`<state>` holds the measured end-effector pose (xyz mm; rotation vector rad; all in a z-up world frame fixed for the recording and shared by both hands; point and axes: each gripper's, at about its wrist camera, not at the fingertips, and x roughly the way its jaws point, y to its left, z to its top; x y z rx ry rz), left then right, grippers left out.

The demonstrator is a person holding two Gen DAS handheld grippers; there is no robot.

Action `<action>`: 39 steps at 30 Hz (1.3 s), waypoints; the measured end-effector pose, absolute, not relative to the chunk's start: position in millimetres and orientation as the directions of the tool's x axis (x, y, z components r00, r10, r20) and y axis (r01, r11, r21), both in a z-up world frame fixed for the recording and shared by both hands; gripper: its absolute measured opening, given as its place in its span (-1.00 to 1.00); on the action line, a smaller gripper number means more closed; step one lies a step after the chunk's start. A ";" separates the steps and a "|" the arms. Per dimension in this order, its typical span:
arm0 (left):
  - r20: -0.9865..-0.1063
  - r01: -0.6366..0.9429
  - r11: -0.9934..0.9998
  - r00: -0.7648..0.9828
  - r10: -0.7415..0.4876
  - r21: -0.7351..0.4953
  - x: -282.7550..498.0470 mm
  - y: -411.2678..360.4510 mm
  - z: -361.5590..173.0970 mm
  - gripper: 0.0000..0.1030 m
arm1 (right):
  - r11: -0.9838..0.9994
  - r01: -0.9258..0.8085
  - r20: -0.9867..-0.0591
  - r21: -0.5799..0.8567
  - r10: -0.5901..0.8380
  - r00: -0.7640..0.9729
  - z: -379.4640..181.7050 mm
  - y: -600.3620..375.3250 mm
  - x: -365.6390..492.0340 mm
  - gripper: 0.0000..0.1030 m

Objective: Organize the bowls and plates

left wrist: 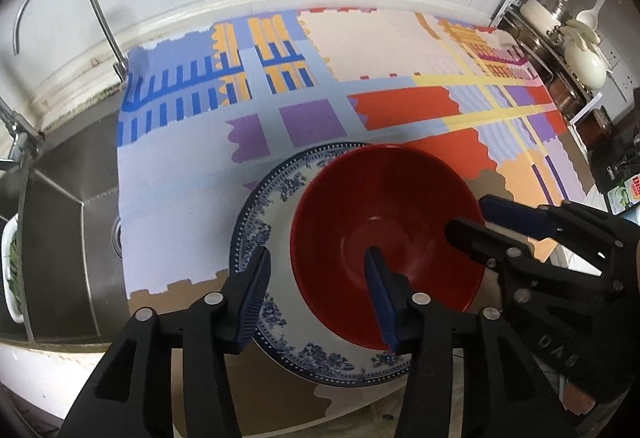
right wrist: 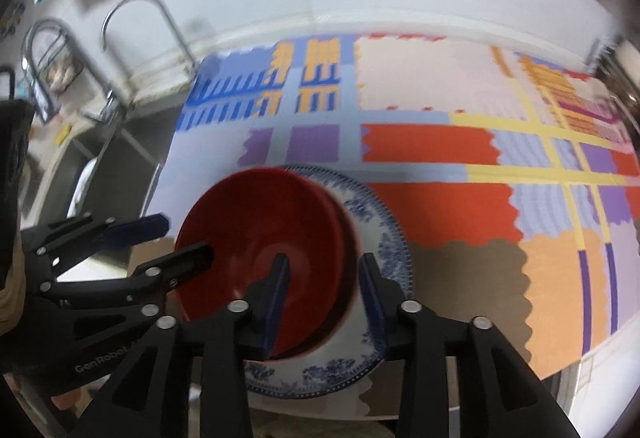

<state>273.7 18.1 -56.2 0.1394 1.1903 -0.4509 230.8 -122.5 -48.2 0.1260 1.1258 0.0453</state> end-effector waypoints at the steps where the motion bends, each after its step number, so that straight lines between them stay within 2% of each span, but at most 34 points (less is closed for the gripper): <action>1: -0.915 0.412 0.902 0.303 -0.266 -0.126 273.0 19.3 -54.4 -0.02 | 0.992 0.041 -0.889 0.115 0.084 0.451 -45.0 -124.4 228.3 -0.15; 4: -0.905 0.404 0.910 0.344 -0.249 -0.097 268.9 22.0 -48.6 -0.02 | 0.995 0.070 -0.860 0.078 0.031 0.509 -33.3 -129.9 219.2 -0.10; 7: -0.892 0.388 0.919 0.389 -0.232 -0.069 259.0 23.3 -41.9 0.06 | 0.996 0.072 -0.834 0.057 0.008 0.552 -24.3 -132.8 209.1 0.14; 9: -0.880 0.381 0.923 0.417 -0.225 -0.055 251.0 22.6 -37.0 0.09 | 0.996 0.069 -0.813 0.060 0.009 0.582 -19.0 -135.1 200.5 0.22; 14: -0.832 0.324 0.945 0.512 -0.215 -0.045 220.6 20.8 -22.9 0.28 | 0.996 0.054 -0.759 0.068 0.016 0.650 -7.1 -145.5 172.7 0.42; 20: -0.751 0.240 0.971 0.639 -0.166 -0.010 170.3 17.8 -7.1 0.52 | 0.997 0.043 -0.704 0.063 0.014 0.710 2.8 -161.6 127.4 0.57; 24: -0.692 0.201 0.979 0.710 -0.133 0.018 132.7 12.0 1.2 0.71 | 0.997 0.024 -0.675 0.069 0.029 0.737 7.8 -171.7 93.7 0.58; 39: -0.559 0.074 0.995 0.829 -0.022 0.071 0.1 -0.3 25.9 0.88 | 0.997 -0.025 -0.606 0.071 0.062 0.793 27.5 -193.1 -17.3 0.65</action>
